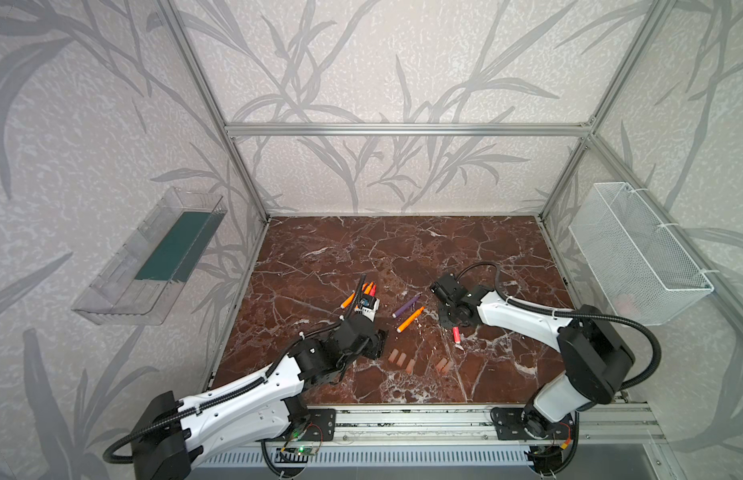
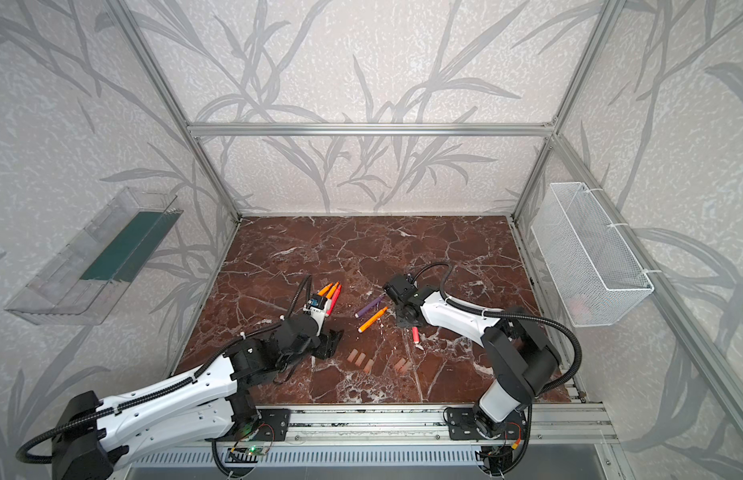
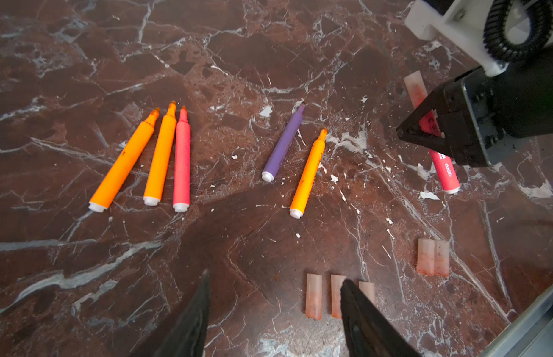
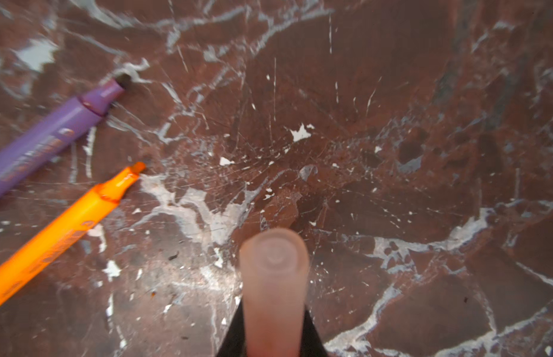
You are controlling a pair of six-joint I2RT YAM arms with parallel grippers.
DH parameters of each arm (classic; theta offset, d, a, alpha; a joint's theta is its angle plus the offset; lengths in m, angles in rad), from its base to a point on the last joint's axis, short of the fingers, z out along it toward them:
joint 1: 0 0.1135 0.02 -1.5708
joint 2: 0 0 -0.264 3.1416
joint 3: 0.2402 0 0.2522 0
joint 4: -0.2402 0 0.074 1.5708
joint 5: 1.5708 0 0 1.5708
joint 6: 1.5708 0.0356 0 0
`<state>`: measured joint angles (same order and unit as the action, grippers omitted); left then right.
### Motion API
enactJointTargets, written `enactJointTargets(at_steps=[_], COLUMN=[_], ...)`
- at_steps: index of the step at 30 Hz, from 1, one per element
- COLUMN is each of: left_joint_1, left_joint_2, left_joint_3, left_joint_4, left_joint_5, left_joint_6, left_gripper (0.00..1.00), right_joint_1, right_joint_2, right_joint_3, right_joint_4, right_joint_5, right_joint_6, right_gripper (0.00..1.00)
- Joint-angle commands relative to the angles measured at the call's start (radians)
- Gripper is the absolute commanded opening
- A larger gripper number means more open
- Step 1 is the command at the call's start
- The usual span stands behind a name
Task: Insert the pens into the pen caps
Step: 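Take the capped pink marker with the right gripper and lower it to the table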
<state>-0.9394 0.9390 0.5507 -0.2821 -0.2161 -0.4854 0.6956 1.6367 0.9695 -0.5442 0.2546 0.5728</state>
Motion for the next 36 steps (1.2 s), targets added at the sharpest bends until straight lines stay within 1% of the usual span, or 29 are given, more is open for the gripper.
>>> enactJointTargets(at_steps=[1,6,11,15,20,24,28,30,36], left_joint_1=[0.002,0.001,0.0,0.0,-0.001,-0.001,-0.002,-0.002,-0.002], left_joint_2=[0.026,0.064,0.083,0.105,0.129,0.136,0.132,0.133,0.179], left_joint_3=[0.029,0.047,0.057,0.071,0.07,0.095,0.107,0.099,0.112], left_joint_4=[-0.022,-0.026,-0.011,-0.014,0.014,-0.01,-0.028,-0.006,0.003], left_joint_5=[0.001,0.012,0.015,0.025,0.039,0.05,0.04,0.042,0.082], left_joint_6=[-0.039,-0.045,-0.049,-0.05,-0.047,-0.035,-0.016,-0.007,0.045], left_gripper=[0.68,0.68,0.68,0.68,0.68,0.68,0.69,0.7,0.71], right_joint_1=[-0.017,-0.046,-0.07,-0.077,-0.086,-0.092,-0.102,-0.108,-0.11], right_joint_2=[0.041,0.064,0.064,0.064,0.064,0.064,0.064,0.063,0.015], right_joint_3=[-0.001,-0.016,-0.037,-0.059,-0.084,-0.079,-0.057,-0.044,-0.008], right_joint_4=[0.009,0.04,0.061,0.087,0.11,0.104,0.101,0.094,0.086], right_joint_5=[-0.037,-0.048,-0.055,-0.057,-0.055,-0.054,-0.051,-0.051,-0.081], right_joint_6=[-0.011,-0.011,-0.014,-0.013,-0.002,-0.003,-0.017,-0.025,-0.037], right_gripper=[0.0,0.0,0.15,0.2,0.2,0.21,0.27,0.3,0.34])
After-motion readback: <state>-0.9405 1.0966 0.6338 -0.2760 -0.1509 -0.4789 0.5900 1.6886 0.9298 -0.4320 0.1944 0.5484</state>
